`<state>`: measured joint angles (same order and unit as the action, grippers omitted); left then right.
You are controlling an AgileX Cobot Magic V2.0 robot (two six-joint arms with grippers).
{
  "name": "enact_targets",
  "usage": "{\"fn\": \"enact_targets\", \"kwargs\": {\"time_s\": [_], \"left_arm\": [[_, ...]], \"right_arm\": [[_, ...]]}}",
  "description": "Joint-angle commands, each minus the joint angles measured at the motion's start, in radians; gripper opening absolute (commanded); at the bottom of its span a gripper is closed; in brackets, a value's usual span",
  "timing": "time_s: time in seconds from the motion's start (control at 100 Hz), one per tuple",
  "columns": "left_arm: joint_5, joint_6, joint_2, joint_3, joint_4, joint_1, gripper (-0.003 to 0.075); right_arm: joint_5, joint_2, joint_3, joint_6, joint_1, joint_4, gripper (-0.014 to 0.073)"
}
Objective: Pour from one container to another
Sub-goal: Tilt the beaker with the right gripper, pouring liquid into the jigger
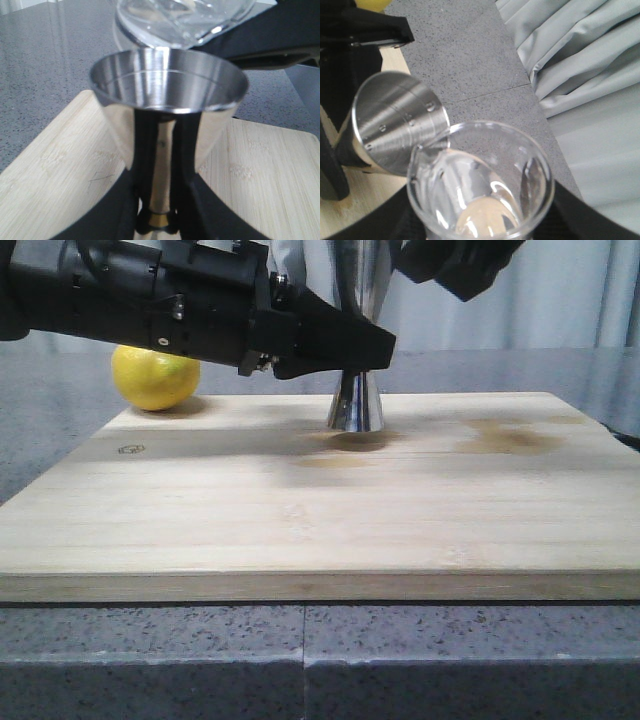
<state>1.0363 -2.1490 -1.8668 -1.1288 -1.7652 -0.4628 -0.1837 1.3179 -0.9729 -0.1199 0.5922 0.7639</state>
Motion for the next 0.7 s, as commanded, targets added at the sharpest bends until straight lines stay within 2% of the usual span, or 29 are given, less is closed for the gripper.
{"fn": "enact_targets", "kwargs": {"time_s": [0.0, 0.41, 0.69], "left_arm": [[0.068, 0.009, 0.045, -0.029, -0.05, -0.009, 0.0102], [0.091, 0.009, 0.045, -0.029, -0.022, -0.009, 0.0102], [0.091, 0.009, 0.045, -0.029, -0.022, -0.009, 0.0102]], "right_arm": [[0.074, -0.025, -0.035, -0.002, 0.002, 0.038, 0.0321], [0.054, -0.025, -0.035, -0.002, 0.002, 0.051, 0.0321], [0.056, -0.025, -0.035, -0.002, 0.002, 0.115, 0.0321]]}}
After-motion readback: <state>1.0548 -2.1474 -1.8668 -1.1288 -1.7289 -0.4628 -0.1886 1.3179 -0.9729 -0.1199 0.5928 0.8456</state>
